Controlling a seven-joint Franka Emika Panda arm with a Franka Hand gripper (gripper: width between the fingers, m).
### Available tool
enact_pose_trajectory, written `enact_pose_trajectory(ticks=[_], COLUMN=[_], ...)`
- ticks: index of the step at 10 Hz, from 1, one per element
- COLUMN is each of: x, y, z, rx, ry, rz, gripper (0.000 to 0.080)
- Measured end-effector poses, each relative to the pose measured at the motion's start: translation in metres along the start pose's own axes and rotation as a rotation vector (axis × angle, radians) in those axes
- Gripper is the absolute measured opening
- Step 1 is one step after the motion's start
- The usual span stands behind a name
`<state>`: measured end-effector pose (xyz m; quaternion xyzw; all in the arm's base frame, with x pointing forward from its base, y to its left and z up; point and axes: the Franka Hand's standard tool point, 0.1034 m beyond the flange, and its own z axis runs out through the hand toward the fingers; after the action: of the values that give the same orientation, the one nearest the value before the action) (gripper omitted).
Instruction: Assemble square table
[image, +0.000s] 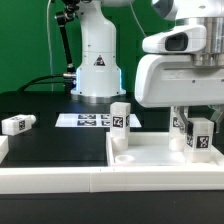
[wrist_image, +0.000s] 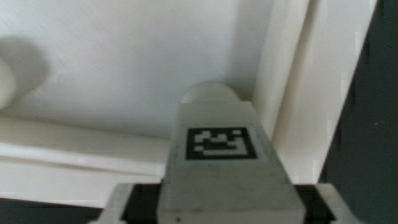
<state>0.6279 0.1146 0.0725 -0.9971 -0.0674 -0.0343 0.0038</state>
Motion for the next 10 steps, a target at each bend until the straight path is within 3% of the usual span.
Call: enact_pose_trajectory(ticks=[4, 10], x=[0.0001, 0.0010], y=[0.0004, 0.0008], z=[0.0000, 0.0007], rx=[0.002, 0.014], ry=[0.001, 0.018], rz=[0.253, 0.902], gripper=[0.0288, 0.0290])
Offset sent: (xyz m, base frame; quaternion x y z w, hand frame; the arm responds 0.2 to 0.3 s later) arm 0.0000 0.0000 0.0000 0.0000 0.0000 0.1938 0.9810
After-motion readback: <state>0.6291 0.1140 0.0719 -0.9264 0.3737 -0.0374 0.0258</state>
